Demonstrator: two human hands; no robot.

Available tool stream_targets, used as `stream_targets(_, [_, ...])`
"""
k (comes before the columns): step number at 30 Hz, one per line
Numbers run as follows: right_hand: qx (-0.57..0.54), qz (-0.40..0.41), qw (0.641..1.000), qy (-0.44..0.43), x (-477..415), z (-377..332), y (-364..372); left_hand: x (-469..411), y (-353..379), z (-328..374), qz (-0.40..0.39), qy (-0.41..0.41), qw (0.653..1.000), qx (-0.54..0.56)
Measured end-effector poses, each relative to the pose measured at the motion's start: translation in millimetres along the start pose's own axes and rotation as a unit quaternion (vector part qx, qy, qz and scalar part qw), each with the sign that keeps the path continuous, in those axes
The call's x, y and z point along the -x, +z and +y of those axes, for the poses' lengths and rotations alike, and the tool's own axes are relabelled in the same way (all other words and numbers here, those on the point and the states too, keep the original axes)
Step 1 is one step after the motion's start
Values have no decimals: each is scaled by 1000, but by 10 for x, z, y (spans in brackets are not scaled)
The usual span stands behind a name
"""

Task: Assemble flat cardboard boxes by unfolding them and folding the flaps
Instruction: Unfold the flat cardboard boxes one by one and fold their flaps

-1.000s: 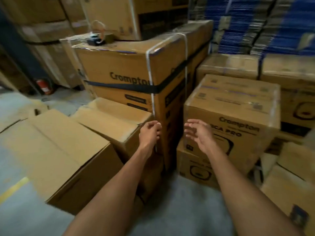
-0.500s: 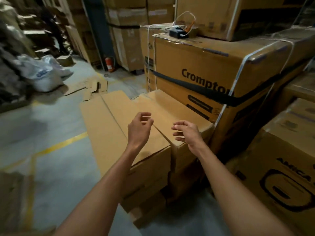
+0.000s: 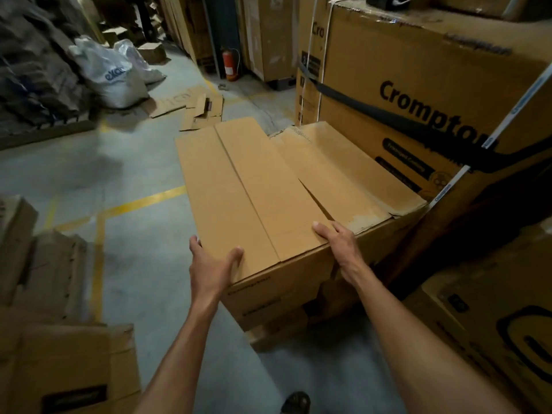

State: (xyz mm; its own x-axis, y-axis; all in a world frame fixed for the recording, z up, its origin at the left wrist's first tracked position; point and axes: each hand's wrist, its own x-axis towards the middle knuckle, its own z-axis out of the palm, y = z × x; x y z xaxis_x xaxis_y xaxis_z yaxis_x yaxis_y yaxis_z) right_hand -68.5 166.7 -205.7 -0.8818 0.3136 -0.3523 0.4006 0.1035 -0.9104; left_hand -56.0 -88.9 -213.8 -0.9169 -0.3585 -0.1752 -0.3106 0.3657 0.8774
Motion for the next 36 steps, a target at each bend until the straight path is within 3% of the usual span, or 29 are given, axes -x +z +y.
stream_targets(5, [-47,-41,998,17,-142,275,-56,255,-37,-226,-53,-6,990,133])
stream_targets(9, [-47,-52,997,10,146,-61,-145,335,-82,-32,-53,36,977,202])
stream_targets(18, [-141,-55,987,-51,859,-270,-648,890,-476,698,-74,200,958,191])
stream_targets(27, [-135,26,977,-164,2119,-377,-1794,2234,-431,1134,-137,270,917,258])
stream_targets(36, [-170,139,957,-187,3469,-271,-2961,3411,-157,1576,-229,339,870,274])
